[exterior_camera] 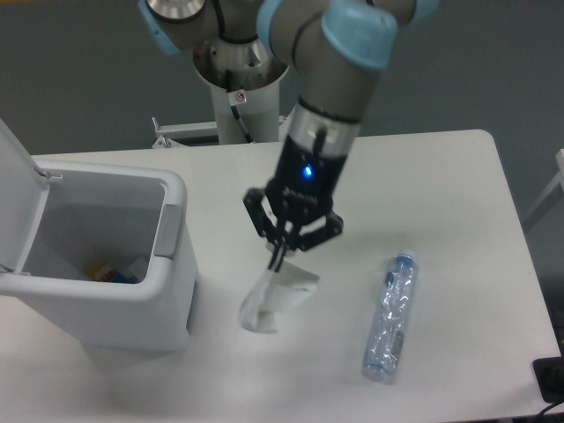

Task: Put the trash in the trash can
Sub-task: 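Lift the paper and carry it over the open white bin, then open the gripper to drop the paper into the bin, then move the gripper over the clear plastic bottle and lower it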

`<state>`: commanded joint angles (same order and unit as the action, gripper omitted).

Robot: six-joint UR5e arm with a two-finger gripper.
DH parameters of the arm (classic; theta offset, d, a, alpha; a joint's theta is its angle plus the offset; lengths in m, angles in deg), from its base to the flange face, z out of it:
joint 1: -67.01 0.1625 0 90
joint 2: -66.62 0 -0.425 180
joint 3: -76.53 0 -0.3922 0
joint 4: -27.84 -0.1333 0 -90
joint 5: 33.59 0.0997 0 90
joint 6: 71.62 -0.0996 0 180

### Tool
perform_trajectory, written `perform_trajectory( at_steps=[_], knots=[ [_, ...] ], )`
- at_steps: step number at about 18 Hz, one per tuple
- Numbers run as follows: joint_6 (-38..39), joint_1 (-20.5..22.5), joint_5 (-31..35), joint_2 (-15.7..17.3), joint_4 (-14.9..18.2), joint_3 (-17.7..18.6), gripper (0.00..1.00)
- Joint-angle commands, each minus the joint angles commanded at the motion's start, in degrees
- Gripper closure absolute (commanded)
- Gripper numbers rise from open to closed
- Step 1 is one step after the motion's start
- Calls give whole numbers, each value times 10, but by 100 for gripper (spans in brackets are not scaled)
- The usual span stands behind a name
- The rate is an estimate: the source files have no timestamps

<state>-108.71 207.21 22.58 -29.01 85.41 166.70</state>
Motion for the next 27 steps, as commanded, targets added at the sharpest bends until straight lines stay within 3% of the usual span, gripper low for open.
perform_trajectory(
  at_steps=[3, 6, 10, 11, 13, 14, 15, 19, 24, 27],
  knots=[
    [16, -9, -11, 22, -1, 10, 100],
    [18, -53, -12, 48, -6, 38, 100],
    [18, -86, -6, 63, -35, 72, 100],
    [16, -99, -7, 62, -36, 75, 91],
    [12, -109, -7, 60, -39, 76, 48],
    [12, -109, -7, 55, -46, 76, 6],
    [14, -109, -7, 53, -58, 77, 0],
    [21, -100, -8, 24, -69, 69, 0],
    [41, -25, -13, -10, -69, 48, 0],
    [92, 15, -9, -57, -69, 12, 0]
  ],
)
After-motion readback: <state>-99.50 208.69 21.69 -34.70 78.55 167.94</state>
